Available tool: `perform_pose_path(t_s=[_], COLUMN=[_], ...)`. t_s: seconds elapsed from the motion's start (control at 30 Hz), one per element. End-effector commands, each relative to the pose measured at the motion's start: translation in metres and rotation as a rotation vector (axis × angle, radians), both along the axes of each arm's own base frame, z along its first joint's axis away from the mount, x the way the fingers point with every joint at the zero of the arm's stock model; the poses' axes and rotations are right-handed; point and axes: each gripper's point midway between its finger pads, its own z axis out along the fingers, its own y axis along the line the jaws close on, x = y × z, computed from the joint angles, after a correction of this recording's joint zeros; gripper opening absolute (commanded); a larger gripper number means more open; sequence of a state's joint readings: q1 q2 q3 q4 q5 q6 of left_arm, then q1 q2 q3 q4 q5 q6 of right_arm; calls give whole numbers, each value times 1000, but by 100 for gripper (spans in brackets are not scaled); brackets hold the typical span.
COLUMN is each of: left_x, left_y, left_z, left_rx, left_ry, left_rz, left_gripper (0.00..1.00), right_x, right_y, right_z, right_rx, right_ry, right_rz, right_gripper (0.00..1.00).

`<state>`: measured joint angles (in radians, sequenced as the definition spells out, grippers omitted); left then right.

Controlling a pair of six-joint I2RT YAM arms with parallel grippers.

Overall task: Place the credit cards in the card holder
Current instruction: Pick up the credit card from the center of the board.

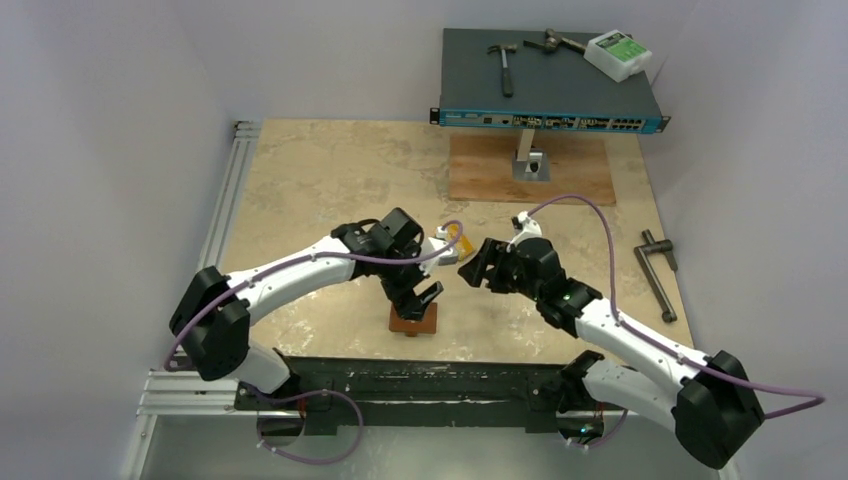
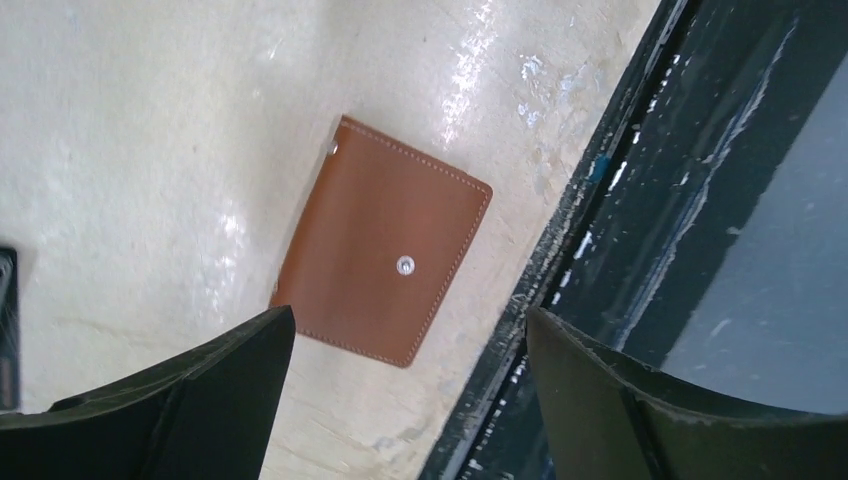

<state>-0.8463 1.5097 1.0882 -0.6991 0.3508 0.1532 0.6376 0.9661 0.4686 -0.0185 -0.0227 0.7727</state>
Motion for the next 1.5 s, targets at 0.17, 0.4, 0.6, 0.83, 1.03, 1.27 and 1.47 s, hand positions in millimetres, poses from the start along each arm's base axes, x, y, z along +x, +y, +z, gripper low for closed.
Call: perform_pose_path(t_s=[0.17, 0.4, 0.6, 0.83, 1.03, 1.27, 1.47], left_x=[77, 167, 207, 226, 228, 216, 213], left_y=[80, 144, 155, 150, 146, 136, 133], left_z=[64, 35, 19, 6, -10, -23, -24], left_rx=[-150, 65, 129, 136, 148, 121, 109], left_ry=[17, -300, -518, -615, -700, -702, -698], left_rz=[402, 398, 297, 191, 48, -67, -72], left_gripper=[88, 85, 76, 75, 75, 74, 76], right_x=[48, 104, 137, 152, 154, 146, 141], right_y=[35, 90, 127, 150, 166, 181, 190], right_z=[27, 14, -20, -49, -60, -71, -78], right_rx=[-17, -25, -6, 9, 31, 128, 169], right_ry=[-90, -90, -36, 5, 22, 71, 109], right_rz=[94, 164, 209, 233, 261, 313, 355], right_gripper=[73, 74, 70, 67, 67, 65, 61])
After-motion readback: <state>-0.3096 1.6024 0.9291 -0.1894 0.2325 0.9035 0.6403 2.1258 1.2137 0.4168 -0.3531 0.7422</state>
